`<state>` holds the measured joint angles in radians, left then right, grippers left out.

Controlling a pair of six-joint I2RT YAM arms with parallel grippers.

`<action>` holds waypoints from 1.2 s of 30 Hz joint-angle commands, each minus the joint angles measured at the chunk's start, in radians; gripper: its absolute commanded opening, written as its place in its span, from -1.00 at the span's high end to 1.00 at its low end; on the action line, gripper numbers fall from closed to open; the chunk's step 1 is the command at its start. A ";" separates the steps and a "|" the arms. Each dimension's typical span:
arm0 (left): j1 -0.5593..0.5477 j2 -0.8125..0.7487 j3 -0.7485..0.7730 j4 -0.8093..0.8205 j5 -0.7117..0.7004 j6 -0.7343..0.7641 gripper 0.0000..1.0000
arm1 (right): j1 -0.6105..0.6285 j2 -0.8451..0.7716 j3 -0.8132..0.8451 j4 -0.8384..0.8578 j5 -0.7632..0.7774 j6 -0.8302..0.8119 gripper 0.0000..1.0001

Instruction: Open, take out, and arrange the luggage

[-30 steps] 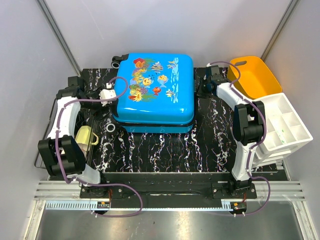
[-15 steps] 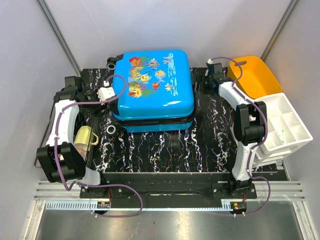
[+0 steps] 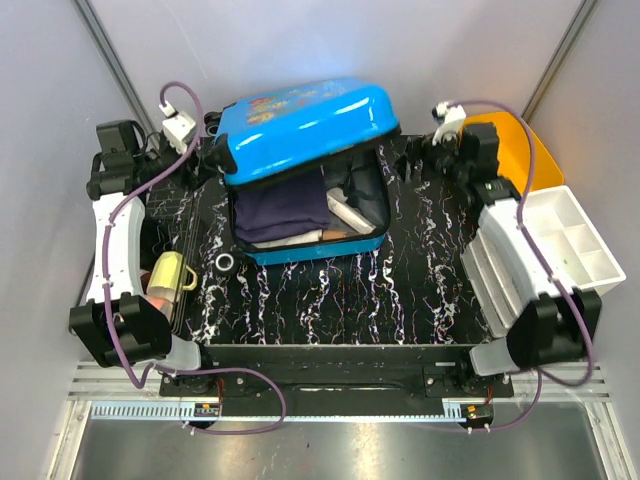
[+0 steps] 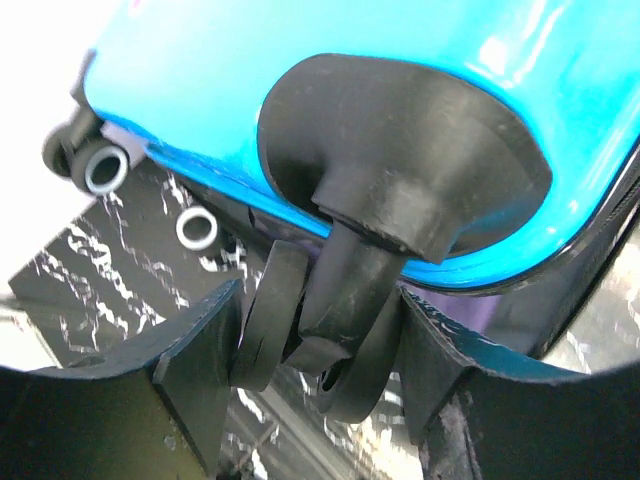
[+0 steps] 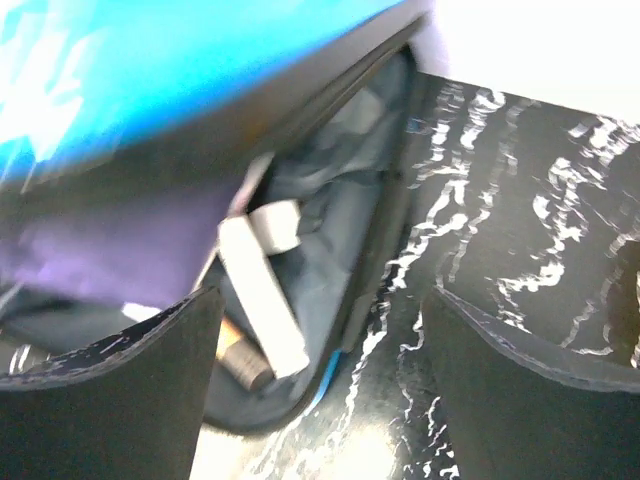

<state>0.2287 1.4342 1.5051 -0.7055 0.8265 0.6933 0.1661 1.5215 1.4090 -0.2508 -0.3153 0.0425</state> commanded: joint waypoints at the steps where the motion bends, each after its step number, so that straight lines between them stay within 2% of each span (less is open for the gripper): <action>1: 0.029 -0.017 0.090 0.287 0.051 -0.452 1.00 | 0.038 -0.170 -0.276 0.217 -0.307 -0.151 -0.68; 3: 0.027 0.008 0.109 0.320 0.046 -0.497 1.00 | 0.076 -0.211 -0.338 0.297 -0.306 -0.245 -0.64; 7: 0.032 0.043 0.135 0.365 0.045 -0.557 1.00 | 0.176 -0.167 -0.308 0.396 -0.266 -0.378 -0.61; 13: 0.031 0.055 0.141 0.394 0.043 -0.615 0.98 | 0.231 0.028 -0.078 0.504 -0.197 -0.453 -0.62; 15: 0.032 0.049 0.136 0.394 0.025 -0.640 0.65 | 0.246 0.098 0.004 0.548 -0.186 -0.480 -0.64; 16: 0.034 0.048 0.138 0.385 0.019 -0.653 0.42 | 0.251 0.124 0.034 0.562 -0.174 -0.498 -0.64; 17: 0.035 0.045 0.142 0.377 0.014 -0.681 0.03 | 0.254 0.176 0.103 0.583 -0.141 -0.501 -0.64; 18: 0.041 0.042 0.145 0.371 0.013 -0.692 -0.17 | 0.257 0.201 0.141 0.590 -0.130 -0.503 -0.65; 20: 0.049 0.019 0.144 0.350 0.014 -0.747 -0.45 | 0.259 0.279 0.250 0.607 -0.102 -0.501 -0.65; 22: 0.054 -0.024 0.141 0.312 0.013 -0.753 -0.55 | 0.257 0.349 0.313 0.622 -0.085 -0.506 -0.67; 25: 0.052 -0.127 0.124 0.238 0.055 -0.666 -0.79 | 0.262 0.440 0.438 0.670 -0.039 -0.506 -0.71; 27: 0.038 -0.181 0.084 0.183 0.089 -0.539 -0.87 | 0.262 0.485 0.533 0.677 -0.022 -0.503 -0.74; 28: 0.025 -0.210 0.070 0.090 0.100 -0.478 -0.87 | 0.263 0.523 0.562 0.679 -0.009 -0.504 -0.76; 29: 0.002 -0.245 0.038 0.031 0.092 -0.337 -0.86 | 0.262 0.542 0.612 0.682 -0.001 -0.504 -0.78; 32: -0.127 -0.279 -0.066 -0.132 0.022 -0.134 -0.83 | 0.262 0.615 0.721 0.671 0.018 -0.504 -0.82; 33: -0.200 -0.297 -0.103 -0.140 -0.002 -0.114 -0.83 | 0.262 0.634 0.751 0.665 0.022 -0.506 -0.83; 36: -0.323 -0.287 -0.219 -0.129 -0.078 -0.032 -0.84 | 0.262 0.718 0.887 0.622 0.044 -0.510 -0.87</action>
<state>0.0311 1.0950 1.4269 -0.7258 0.8589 0.4347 0.4389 2.1735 2.1174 0.3428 -0.3691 -0.4530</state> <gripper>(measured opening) 0.919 0.921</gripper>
